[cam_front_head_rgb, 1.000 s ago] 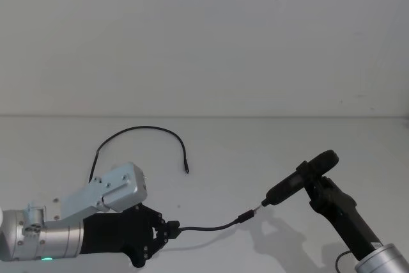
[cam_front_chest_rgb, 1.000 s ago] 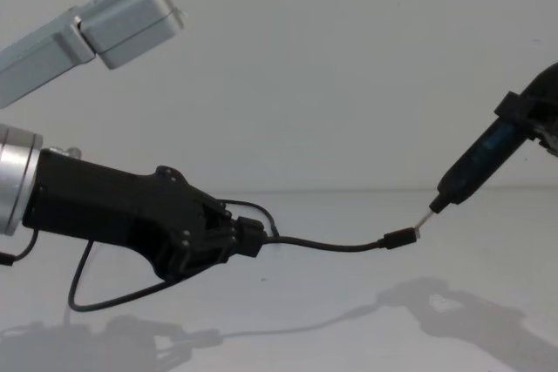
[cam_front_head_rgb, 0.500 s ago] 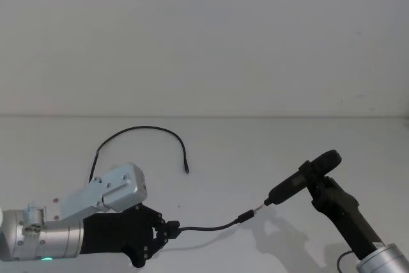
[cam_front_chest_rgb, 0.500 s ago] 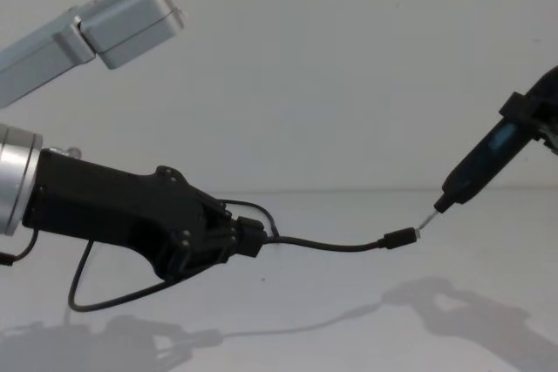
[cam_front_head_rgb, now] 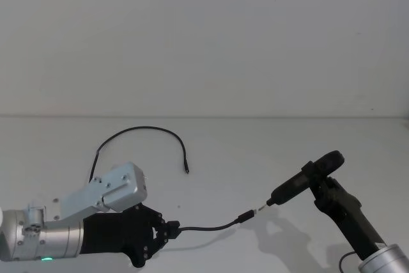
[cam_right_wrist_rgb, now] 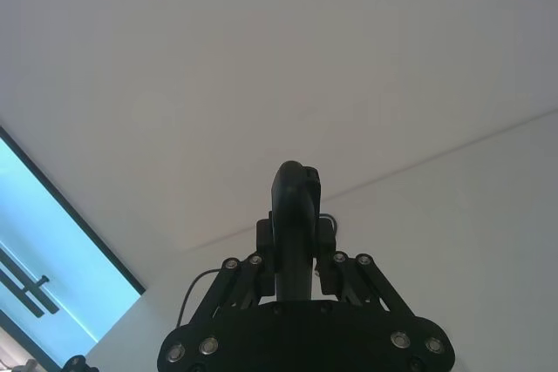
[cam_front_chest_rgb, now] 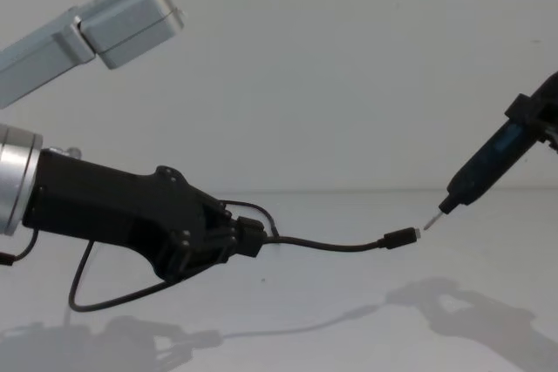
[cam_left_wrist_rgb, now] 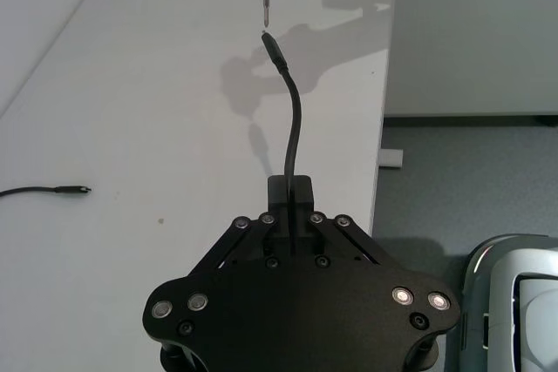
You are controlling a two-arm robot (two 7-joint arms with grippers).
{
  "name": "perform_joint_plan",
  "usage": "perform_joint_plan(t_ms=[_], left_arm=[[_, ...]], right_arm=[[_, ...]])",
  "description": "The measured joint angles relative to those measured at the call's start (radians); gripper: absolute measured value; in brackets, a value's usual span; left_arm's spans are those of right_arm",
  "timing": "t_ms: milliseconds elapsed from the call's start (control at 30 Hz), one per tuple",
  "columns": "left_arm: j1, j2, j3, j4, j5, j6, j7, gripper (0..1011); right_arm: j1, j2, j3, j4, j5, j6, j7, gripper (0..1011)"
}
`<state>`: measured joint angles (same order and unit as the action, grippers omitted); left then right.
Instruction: Pick up the data cable with the one hand.
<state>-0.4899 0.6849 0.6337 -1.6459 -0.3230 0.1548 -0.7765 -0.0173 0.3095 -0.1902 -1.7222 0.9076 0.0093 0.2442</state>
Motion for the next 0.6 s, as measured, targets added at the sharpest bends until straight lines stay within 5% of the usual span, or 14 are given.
perform_joint_plan(t_ms=[600], left_arm=[[0.000, 0.000, 0.000, 0.000, 0.000, 0.000, 0.000, 43]], right_arm=[[-0.003, 0.003, -0.005, 0.004, 0.027, -0.005, -0.016, 263]])
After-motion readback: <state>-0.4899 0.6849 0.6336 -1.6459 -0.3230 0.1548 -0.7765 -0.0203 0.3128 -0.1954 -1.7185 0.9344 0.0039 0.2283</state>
